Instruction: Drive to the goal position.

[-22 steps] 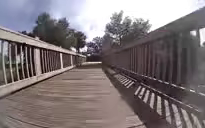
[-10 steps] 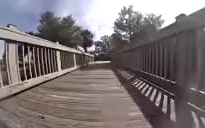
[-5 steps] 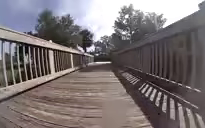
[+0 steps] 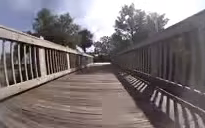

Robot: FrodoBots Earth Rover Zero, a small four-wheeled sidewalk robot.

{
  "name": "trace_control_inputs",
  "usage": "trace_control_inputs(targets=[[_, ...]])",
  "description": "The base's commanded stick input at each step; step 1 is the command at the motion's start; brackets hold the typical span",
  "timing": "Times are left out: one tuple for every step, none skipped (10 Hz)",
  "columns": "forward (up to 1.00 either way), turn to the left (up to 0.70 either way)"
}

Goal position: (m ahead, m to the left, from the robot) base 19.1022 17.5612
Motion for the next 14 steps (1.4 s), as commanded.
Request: trace_control_inputs(targets=[[0.85, 0.00], [0.85, 0.00], [0.85, 0.00], [0.85, 0.00], [0.85, 0.00], [0.85, 0.00], [0.85, 0.00], [0.85, 0.00], [0.85, 0.00], [0.85, 0.00], [0.85, 0.00], [0.85, 0.00], [0.85, 0.00], [0.85, 0.00]])
